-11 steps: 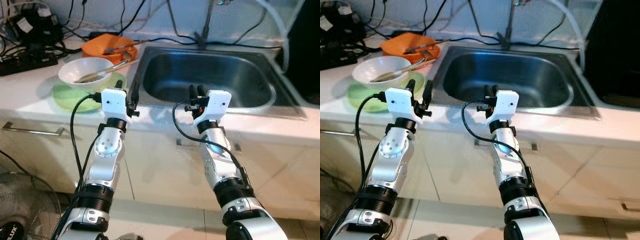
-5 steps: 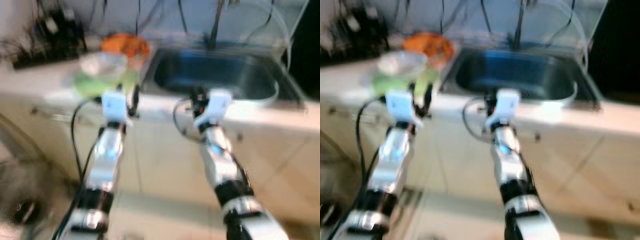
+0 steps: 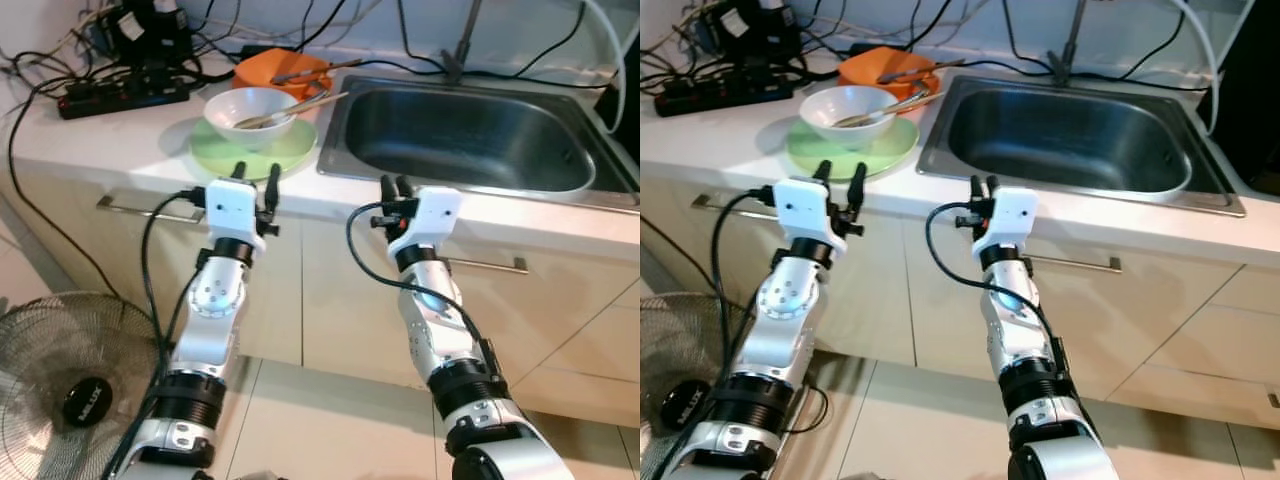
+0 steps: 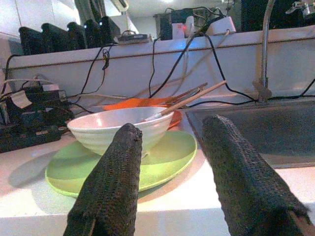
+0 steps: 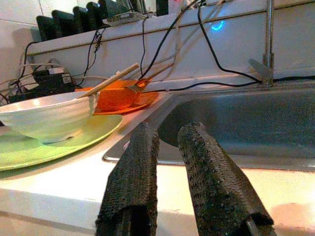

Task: Kitchen organization

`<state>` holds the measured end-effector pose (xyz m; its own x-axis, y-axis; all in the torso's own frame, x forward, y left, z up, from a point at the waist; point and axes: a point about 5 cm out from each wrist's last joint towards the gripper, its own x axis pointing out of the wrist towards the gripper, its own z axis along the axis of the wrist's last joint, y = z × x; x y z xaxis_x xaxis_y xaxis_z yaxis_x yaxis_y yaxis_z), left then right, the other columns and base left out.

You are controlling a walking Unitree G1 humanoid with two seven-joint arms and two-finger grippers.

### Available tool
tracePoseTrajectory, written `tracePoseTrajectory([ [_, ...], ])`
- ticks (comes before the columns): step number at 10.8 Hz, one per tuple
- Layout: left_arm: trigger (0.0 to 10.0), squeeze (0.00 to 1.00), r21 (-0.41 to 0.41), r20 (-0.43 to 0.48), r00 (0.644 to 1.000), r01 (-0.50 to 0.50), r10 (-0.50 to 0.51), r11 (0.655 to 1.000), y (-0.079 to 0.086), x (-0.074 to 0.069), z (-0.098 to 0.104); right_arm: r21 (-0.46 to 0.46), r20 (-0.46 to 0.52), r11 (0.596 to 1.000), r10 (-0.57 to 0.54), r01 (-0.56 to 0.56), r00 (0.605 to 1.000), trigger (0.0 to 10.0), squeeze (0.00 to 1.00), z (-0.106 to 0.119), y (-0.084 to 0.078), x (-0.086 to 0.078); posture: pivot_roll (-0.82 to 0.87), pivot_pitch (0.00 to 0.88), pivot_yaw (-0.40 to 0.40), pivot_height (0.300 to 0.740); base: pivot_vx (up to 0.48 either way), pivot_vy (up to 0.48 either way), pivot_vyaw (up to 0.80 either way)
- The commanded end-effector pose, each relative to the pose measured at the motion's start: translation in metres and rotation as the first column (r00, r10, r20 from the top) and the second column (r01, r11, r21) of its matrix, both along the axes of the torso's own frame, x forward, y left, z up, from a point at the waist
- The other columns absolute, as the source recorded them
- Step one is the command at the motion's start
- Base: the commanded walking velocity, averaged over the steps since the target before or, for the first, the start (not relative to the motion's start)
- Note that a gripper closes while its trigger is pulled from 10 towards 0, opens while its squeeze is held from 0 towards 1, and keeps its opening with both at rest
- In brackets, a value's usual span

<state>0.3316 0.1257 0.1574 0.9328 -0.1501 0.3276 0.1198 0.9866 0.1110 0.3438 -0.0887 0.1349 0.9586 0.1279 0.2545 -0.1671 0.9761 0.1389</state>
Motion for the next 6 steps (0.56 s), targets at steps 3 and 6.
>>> tracePoseTrajectory([
  [3, 10.0, 0.0, -0.012, 0.004, 1.0, 0.024, -0.024, 1.0, -0.0048, 0.0001, 0.0036, 0.008, 0.001, 1.0, -0.008, 0.008, 1.0, 10.0, 0.0, 0.0027, -0.0023, 0.0013, 0.04, 0.028, 0.026, 0.74, 0.0, 0.084, 0.0],
  [6, 10.0, 0.0, -0.001, 0.001, 1.0, 0.016, -0.016, 1.0, -0.0035, 0.0005, 0.0026, 0.011, -0.002, 1.0, -0.01, 0.01, 1.0, 10.0, 0.0, 0.0025, -0.0023, 0.0013, 0.04, 0.03, 0.026, 0.74, 0.0, 0.412, 0.0],
])
